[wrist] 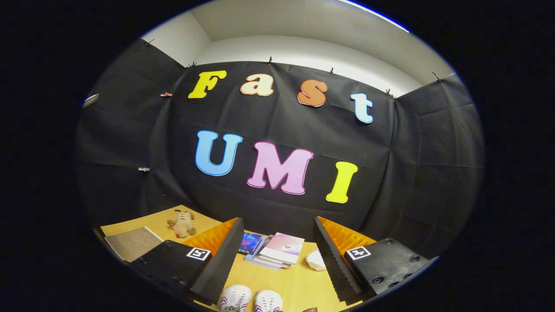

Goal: Open the storage box then place both shoes into the box .Put the left shoe in first, then the right shoe, with the right side of both shoes facing outward in a uniform manner.

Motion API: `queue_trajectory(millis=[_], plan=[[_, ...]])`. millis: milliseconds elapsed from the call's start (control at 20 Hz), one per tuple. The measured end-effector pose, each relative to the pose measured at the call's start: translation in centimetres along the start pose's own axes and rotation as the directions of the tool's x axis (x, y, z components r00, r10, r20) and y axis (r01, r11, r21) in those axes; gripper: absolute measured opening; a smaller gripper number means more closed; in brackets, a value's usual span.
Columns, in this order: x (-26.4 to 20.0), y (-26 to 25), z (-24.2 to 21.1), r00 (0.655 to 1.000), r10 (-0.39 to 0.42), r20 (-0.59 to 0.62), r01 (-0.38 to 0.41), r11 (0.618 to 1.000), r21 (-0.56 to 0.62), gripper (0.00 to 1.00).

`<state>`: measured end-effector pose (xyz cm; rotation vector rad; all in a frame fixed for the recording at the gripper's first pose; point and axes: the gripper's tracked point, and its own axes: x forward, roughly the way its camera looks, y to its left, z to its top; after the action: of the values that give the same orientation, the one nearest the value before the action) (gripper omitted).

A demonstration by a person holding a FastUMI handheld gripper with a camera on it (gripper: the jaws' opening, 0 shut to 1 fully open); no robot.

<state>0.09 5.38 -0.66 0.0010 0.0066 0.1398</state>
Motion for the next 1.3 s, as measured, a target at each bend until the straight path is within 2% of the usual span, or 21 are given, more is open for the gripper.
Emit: queue_trajectory(millis=[200, 350, 500, 650, 750, 900, 950, 1150, 1300], plan=[[0.2, 2.0, -1.0, 0.997, 0.071, -0.031, -0.070, 0.997, 0.040, 0.97], [0.1, 4.9, -2.1, 0.982, 0.174, -0.067, -0.167, 0.980, 0.108, 0.97], [-0.3, 7.6, -3.2, 0.954, 0.285, -0.090, -0.260, 0.941, 0.217, 0.97], [-0.7, 10.9, -4.8, 0.904, 0.414, -0.104, -0.362, 0.873, 0.328, 0.98], [-1.0, 13.5, -7.0, 0.848, 0.513, -0.134, -0.425, 0.809, 0.406, 1.00], [-1.5, 16.4, -9.7, 0.765, 0.624, -0.162, -0.449, 0.696, 0.561, 0.98], [-1.9, 17.4, -10.7, 0.732, 0.663, -0.157, -0.449, 0.643, 0.620, 0.98], [-3.6, 21.5, -14.0, 0.574, 0.813, -0.093, -0.420, 0.391, 0.819, 0.98], [-5.0, 24.0, -17.7, 0.459, 0.885, -0.073, -0.368, 0.264, 0.891, 0.98]])
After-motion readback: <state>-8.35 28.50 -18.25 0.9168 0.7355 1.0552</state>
